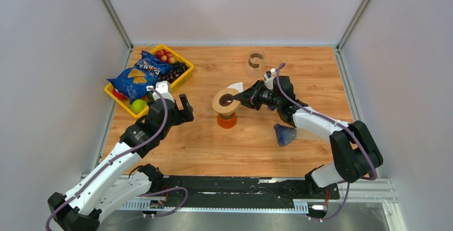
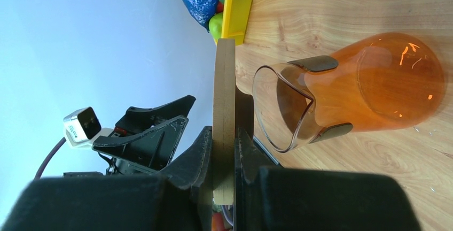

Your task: Place the coffee filter in the dripper

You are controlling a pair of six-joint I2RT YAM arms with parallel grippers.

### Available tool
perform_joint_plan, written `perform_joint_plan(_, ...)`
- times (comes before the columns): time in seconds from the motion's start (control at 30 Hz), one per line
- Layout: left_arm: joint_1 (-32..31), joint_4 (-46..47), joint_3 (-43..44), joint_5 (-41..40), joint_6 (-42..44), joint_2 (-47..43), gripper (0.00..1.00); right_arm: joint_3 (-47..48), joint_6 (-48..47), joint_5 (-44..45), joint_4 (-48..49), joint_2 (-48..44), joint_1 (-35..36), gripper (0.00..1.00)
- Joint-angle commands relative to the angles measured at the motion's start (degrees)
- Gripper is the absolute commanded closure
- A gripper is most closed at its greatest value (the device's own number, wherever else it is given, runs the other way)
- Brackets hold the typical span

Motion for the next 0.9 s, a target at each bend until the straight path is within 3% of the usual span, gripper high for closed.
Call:
perform_joint_plan(0.0, -0.09, 1.07, 0.04, 0.13, 0.13, 0.41, 0.0, -0.33, 0.76, 0.23, 5.3, 0.11, 0.18, 0.94)
perform_joint_plan(0.37, -0.06, 1.01, 0.04, 0.88, 0.52, 0.81, 0.0, -1.01, 1.4, -0.48, 6.86, 2.99, 0.28, 0.9)
perform_joint_plan(0.87, -0.09, 1.1, 0.13, 1.37, 0.89, 1.13, 0.0, 0.45, -1.62, 0.99, 2.48, 2.09, 0.29, 0.7)
